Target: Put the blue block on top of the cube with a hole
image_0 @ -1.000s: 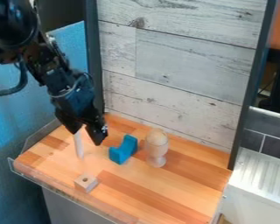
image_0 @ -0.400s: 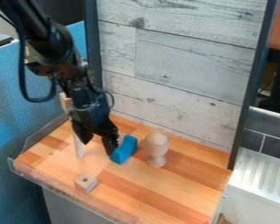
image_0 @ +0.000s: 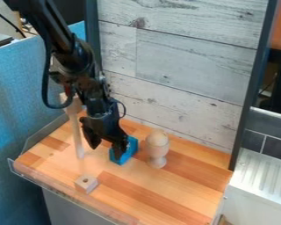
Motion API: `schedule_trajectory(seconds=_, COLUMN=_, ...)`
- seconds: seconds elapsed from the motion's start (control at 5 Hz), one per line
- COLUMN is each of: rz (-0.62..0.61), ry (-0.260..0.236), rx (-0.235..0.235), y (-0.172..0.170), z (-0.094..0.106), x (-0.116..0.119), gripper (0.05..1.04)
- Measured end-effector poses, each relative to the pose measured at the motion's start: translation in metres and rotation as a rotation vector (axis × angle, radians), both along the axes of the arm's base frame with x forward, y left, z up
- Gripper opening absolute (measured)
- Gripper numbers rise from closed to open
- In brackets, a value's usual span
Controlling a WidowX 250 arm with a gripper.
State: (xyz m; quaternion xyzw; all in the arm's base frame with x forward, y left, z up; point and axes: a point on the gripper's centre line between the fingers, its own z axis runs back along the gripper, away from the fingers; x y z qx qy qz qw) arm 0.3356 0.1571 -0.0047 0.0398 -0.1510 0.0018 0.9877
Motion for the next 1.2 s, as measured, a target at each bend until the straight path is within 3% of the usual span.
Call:
schedule_trajectory(seconds=0.4, rz=-0.003, ry=-0.043, rx=0.005, y=-0.004, z=-0.015, x=0.006, gripper=1.001)
schedule_trajectory(seconds=1.2, rz=0.011, ry=-0.033, rx=0.026, y=0.002, z=-0.033, x=0.023, gripper=0.966)
